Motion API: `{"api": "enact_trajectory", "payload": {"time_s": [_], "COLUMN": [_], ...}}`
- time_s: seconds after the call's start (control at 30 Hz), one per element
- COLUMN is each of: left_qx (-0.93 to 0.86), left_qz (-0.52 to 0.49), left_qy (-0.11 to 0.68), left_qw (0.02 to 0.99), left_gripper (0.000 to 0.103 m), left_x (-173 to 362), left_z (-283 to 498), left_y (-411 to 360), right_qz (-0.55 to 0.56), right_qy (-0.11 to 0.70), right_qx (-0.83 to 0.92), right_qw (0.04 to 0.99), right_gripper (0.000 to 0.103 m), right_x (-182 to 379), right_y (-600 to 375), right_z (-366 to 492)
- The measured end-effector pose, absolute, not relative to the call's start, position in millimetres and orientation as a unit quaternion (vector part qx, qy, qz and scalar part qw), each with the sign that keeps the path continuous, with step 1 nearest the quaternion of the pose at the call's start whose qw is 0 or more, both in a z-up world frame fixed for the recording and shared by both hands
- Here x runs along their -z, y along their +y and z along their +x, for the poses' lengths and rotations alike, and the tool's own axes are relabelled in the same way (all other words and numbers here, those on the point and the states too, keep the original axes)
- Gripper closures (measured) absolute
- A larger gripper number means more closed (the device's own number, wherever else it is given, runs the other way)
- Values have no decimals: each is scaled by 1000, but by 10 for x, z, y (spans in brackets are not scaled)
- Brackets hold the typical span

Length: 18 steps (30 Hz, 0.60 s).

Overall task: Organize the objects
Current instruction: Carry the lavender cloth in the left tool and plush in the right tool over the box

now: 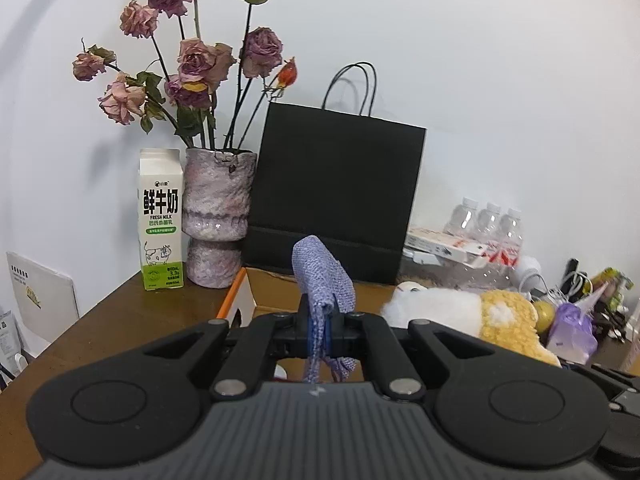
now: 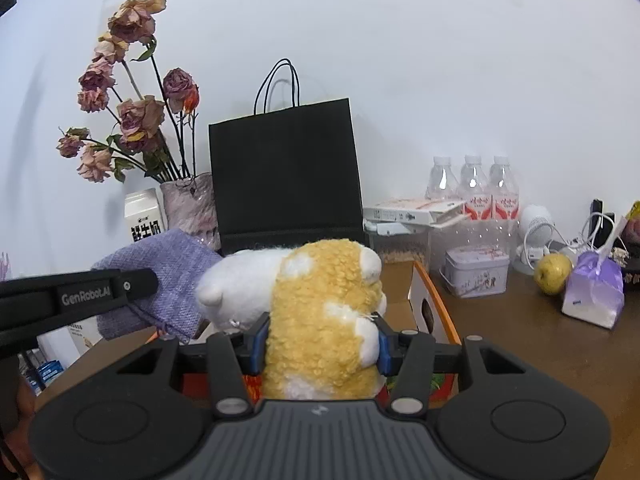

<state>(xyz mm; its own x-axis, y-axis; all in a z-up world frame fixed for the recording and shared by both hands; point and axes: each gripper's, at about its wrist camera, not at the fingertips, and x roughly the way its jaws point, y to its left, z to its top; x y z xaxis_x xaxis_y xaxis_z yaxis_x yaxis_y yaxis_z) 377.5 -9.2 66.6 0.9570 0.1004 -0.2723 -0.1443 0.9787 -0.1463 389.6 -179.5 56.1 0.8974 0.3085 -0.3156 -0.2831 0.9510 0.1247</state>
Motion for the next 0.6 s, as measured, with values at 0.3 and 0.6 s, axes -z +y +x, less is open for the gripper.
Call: {"api": "enact_trajectory", "payload": {"time_s": [0.3, 0.6], "left_qx": [-71, -79], "left_qz": [-98, -96], "left_qy": [134, 145], "left_qw": [984, 982], "left_gripper": [97, 97], "left_x": [-696, -658], "left_z": [4124, 4453], "left_y": [-2, 72], "right_qz": [32, 28], "right_qy": [167, 174], "right_qx": [-149, -143], "right_qw": [974, 974], "right_gripper": [55, 55], "right_x": [-601, -588], "right_y": [-1653, -1529], "right_z": [4237, 4618]}}
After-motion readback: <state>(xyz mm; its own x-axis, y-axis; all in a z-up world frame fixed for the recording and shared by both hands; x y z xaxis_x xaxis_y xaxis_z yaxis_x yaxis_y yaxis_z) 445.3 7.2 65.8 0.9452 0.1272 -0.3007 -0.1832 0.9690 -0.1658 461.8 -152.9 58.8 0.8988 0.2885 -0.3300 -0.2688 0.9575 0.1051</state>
